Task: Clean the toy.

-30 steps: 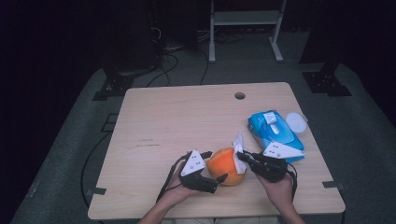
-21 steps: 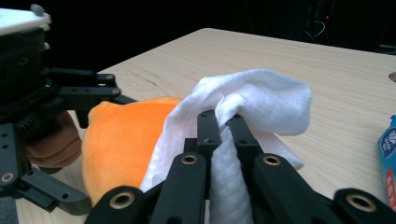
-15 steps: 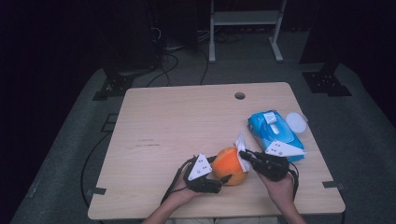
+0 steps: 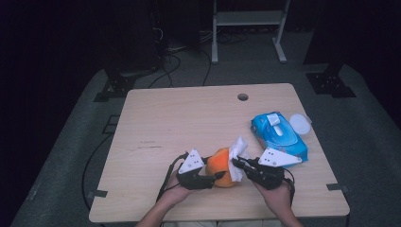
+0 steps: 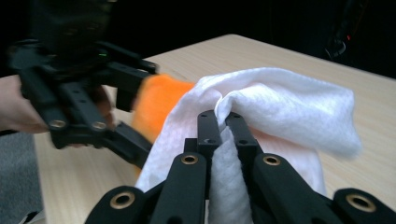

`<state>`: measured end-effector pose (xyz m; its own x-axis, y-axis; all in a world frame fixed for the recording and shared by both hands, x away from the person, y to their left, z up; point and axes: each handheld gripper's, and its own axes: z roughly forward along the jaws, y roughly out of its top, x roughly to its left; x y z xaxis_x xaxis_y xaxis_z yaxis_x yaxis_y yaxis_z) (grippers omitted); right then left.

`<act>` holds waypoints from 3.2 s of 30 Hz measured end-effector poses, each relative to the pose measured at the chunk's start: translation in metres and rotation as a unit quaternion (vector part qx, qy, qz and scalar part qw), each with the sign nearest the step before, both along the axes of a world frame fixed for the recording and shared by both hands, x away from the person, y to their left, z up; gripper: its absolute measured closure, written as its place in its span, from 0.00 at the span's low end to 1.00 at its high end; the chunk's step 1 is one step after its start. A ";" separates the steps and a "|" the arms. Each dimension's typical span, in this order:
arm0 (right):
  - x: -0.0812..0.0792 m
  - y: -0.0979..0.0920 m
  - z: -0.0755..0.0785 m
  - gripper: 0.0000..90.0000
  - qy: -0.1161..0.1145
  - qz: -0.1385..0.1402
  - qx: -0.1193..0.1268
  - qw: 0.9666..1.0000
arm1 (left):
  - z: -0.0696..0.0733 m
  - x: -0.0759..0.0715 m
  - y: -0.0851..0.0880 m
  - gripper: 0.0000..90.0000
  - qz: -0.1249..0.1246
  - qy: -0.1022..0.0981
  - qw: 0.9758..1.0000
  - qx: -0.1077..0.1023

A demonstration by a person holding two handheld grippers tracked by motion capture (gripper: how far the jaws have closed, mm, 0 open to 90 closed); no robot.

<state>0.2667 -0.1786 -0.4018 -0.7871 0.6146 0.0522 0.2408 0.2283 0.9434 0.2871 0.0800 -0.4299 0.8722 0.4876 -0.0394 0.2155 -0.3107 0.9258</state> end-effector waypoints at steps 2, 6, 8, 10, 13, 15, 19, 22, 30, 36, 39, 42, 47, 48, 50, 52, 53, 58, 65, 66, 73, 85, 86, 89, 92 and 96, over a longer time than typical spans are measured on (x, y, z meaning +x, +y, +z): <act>0.007 -0.006 -0.004 0.95 0.009 -0.020 -0.004 1.000 | 0.000 0.001 0.002 0.45 0.004 0.003 1.000 -0.001; 0.012 -0.016 -0.011 0.95 0.027 -0.040 -0.003 0.999 | -0.003 0.005 0.001 0.32 0.012 0.015 1.000 -0.015; 0.008 -0.010 -0.010 0.95 0.023 -0.031 -0.001 0.999 | -0.004 0.004 -0.001 0.30 0.016 0.012 1.000 -0.017; 0.002 -0.001 -0.007 0.95 0.014 -0.008 0.003 1.000 | -0.004 0.004 -0.002 0.33 0.017 0.010 1.000 -0.016; -0.005 0.012 -0.002 0.95 -0.002 0.022 -0.008 1.000 | -0.005 0.001 -0.005 0.38 0.016 0.002 1.000 -0.010; -0.004 0.012 -0.002 0.95 -0.007 0.020 -0.016 1.000 | -0.005 0.000 -0.005 0.40 0.014 0.001 1.000 -0.007; 0.006 -0.004 -0.004 0.95 0.004 -0.016 -0.009 1.000 | -0.006 -0.002 -0.008 0.41 0.006 -0.012 1.000 0.001; 0.012 -0.016 -0.008 0.95 0.014 -0.039 -0.014 0.999 | -0.005 -0.003 -0.009 0.36 -0.003 -0.020 1.000 0.005; 0.011 -0.015 -0.009 0.95 0.018 -0.038 -0.016 0.999 | -0.009 0.000 -0.008 0.27 -0.004 -0.032 0.999 -0.001; -0.004 0.007 -0.001 0.95 -0.005 0.001 -0.020 1.000 | -0.009 -0.001 -0.012 0.37 0.010 -0.027 1.000 -0.004; -0.007 0.016 0.003 0.95 -0.011 0.025 -0.021 0.999 | -0.009 -0.003 -0.016 0.39 0.010 -0.029 1.000 -0.004; -0.003 0.011 0.003 0.95 -0.011 0.022 -0.021 0.999 | -0.010 -0.003 -0.016 0.41 0.008 -0.030 0.999 -0.006; 0.010 -0.014 -0.001 0.95 0.008 -0.024 -0.010 1.000 | -0.011 -0.006 -0.019 0.41 -0.004 -0.043 0.999 0.005; 0.011 -0.016 -0.002 0.95 0.011 -0.026 -0.010 1.000 | -0.011 -0.007 -0.019 0.39 -0.009 -0.045 0.999 0.006; 0.012 -0.017 -0.004 0.95 0.016 -0.022 -0.013 1.000 | -0.009 -0.006 -0.019 0.29 -0.011 -0.044 0.999 0.004; 0.009 -0.015 -0.003 0.95 0.010 -0.020 -0.025 0.999 | -0.008 -0.005 -0.017 0.18 -0.008 -0.046 0.999 -0.004; 0.008 -0.014 -0.002 0.95 0.010 -0.015 -0.026 0.999 | -0.008 -0.005 -0.017 0.17 -0.009 -0.045 0.999 -0.006; -0.003 0.000 0.007 0.95 -0.004 0.012 -0.027 1.000 | -0.011 -0.010 -0.021 0.33 -0.021 -0.057 0.998 0.007; -0.008 0.013 0.012 0.95 -0.011 0.035 -0.038 0.999 | -0.014 -0.023 -0.032 0.37 -0.041 -0.091 0.994 0.037; -0.005 0.008 0.010 0.95 -0.008 0.025 -0.037 0.999 | -0.015 -0.023 -0.032 0.37 -0.042 -0.093 0.994 0.038; 0.011 -0.022 0.002 0.95 0.021 -0.019 -0.043 0.999 | -0.015 -0.019 -0.032 0.15 -0.029 -0.083 0.996 0.025; -0.007 0.009 0.010 0.95 0.003 0.053 -0.049 0.997 | -0.020 -0.022 -0.031 0.35 -0.042 -0.085 0.994 0.045; -0.004 0.006 0.010 0.95 0.006 0.049 -0.046 0.998 | -0.020 -0.022 -0.031 0.35 -0.043 -0.084 0.995 0.045; 0.005 -0.005 0.007 0.95 0.017 0.021 -0.043 0.999 | -0.019 -0.021 -0.032 0.36 -0.044 -0.085 0.994 0.044; 0.012 -0.018 0.003 0.95 0.027 -0.009 -0.039 0.999 | -0.020 -0.020 -0.030 0.37 -0.044 -0.081 0.995 0.039; 0.024 -0.039 -0.004 0.95 0.050 -0.042 -0.030 0.997 | -0.020 -0.017 -0.026 0.37 -0.041 -0.077 0.996 0.034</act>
<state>0.2904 -0.2174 -0.4055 -0.7249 0.6831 0.0886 0.3533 0.2583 0.8992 0.2702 0.0542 -0.4495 0.9025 0.4113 0.1278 0.0448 -0.3849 0.9219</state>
